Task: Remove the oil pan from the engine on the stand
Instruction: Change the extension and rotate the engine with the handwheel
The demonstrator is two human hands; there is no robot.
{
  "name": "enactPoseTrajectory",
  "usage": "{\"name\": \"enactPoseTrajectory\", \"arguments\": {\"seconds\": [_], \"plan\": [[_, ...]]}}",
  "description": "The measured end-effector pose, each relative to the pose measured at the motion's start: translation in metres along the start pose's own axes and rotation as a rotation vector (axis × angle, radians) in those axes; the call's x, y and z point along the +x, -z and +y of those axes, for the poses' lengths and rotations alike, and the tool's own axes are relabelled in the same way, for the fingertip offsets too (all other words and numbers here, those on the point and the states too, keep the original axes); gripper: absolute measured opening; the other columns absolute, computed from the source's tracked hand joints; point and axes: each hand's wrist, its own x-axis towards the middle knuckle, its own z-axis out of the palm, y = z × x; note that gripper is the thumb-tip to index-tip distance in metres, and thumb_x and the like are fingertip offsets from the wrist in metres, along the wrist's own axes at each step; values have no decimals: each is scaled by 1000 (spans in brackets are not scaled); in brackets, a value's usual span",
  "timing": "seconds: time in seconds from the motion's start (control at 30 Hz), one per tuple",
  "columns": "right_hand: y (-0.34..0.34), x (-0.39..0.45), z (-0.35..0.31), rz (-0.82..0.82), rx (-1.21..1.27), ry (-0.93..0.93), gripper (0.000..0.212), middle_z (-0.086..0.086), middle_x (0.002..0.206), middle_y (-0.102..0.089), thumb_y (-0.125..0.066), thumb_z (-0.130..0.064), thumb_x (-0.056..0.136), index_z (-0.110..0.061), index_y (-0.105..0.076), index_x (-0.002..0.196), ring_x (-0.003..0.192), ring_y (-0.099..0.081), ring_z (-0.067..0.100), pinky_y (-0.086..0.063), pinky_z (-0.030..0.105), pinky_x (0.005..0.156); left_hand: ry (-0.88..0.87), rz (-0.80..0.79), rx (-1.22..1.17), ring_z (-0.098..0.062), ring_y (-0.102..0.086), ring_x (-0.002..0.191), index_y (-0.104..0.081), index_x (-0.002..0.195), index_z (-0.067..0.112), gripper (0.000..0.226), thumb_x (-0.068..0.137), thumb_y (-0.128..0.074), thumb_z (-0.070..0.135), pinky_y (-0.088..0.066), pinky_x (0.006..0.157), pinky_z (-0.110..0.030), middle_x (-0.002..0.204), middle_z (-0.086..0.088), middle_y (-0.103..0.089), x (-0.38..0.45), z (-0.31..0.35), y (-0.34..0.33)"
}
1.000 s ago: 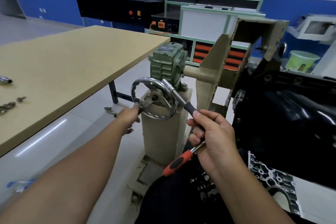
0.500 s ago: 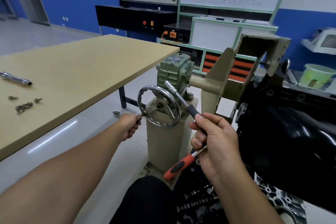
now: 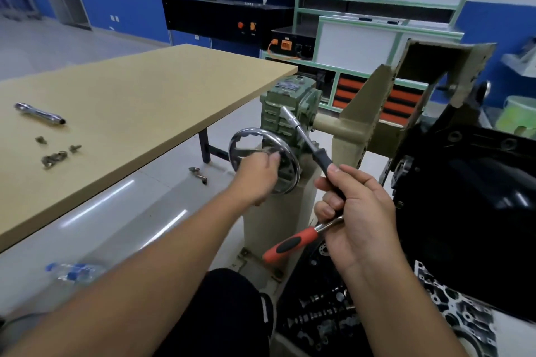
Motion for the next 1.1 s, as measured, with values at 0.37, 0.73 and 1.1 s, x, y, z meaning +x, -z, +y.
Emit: {"name": "enactPoseTrajectory", "arguments": {"seconds": [0.37,0.73,1.1], "plan": [[-17,23,39,-43,3,-127,16,21,69,-64,-71,5,91,-4,-62,101,41,-42,12,-35,23,38,35,-153,765,-31,-65,95,-52,113,18,35,109,-28,43,-56,83,-45,107,-10,-66,29,-116,6],[-16,43,37,69,27,-99,18,17,71,-62,-67,7,92,-4,-59,103,44,-48,12,-36,22,38,-90,84,753,-30,-62,74,-52,87,12,22,104,-46,25,-50,64,-38,75,-5,-53,22,8,41],[-17,62,39,160,23,-29,22,16,67,-61,-69,6,91,-3,-59,109,41,-45,11,-36,22,38,115,-333,494,-29,-67,78,-54,77,20,29,99,-50,38,-55,71,-38,86,-7,-65,4,-21,-40]]}}
